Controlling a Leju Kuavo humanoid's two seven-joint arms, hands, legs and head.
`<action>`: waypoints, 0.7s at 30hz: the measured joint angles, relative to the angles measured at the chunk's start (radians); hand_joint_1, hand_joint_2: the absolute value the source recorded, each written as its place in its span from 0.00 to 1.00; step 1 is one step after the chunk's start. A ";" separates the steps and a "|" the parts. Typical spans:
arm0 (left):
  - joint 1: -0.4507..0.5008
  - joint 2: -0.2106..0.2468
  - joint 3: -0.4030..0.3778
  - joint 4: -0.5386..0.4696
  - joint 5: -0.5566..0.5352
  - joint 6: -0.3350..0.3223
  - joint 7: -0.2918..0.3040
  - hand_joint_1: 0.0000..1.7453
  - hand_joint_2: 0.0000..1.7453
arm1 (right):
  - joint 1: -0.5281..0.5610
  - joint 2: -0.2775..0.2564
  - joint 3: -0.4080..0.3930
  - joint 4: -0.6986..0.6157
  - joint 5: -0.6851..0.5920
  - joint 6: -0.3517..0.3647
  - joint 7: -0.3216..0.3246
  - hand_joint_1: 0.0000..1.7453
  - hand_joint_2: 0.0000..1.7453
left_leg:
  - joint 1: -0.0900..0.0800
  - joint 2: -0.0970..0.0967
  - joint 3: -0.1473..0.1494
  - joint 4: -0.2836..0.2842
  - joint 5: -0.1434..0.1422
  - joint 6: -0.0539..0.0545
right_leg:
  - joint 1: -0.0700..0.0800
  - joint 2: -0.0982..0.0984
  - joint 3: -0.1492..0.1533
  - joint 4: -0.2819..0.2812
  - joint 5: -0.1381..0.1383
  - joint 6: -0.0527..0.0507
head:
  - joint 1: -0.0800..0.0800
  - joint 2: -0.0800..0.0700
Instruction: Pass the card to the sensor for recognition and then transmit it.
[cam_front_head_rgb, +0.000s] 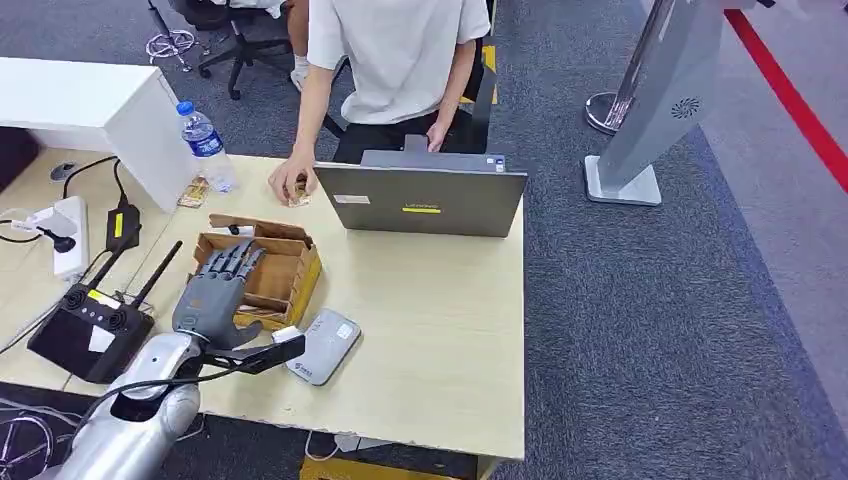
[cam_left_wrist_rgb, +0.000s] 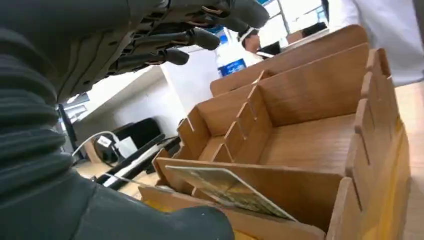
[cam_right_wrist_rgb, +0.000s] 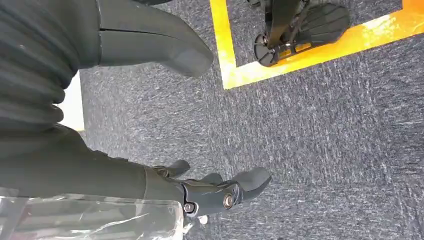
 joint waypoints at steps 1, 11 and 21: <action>0.000 -0.001 0.000 0.003 0.001 0.000 0.001 0.00 1.00 | 0.000 0.000 0.000 0.000 0.000 0.000 0.000 0.00 1.00 | 0.000 0.000 0.000 0.000 0.000 0.000 | 0.000 0.000 0.000 0.000 0.000 0.000 | 0.000 0.000; 0.000 -0.008 0.000 0.023 0.011 -0.013 -0.003 1.00 1.00 | 0.000 0.000 0.000 0.000 0.000 0.000 0.000 0.00 1.00 | 0.000 0.000 0.000 0.000 0.000 0.000 | 0.000 0.000 0.000 0.000 0.000 0.000 | 0.000 0.000; 0.000 -0.007 0.000 0.042 0.036 -0.017 -0.014 1.00 1.00 | 0.000 0.000 0.001 0.000 0.004 0.000 0.000 0.00 1.00 | 0.000 0.000 0.000 0.000 0.000 0.000 | 0.000 0.000 0.000 0.000 0.000 0.000 | 0.000 0.000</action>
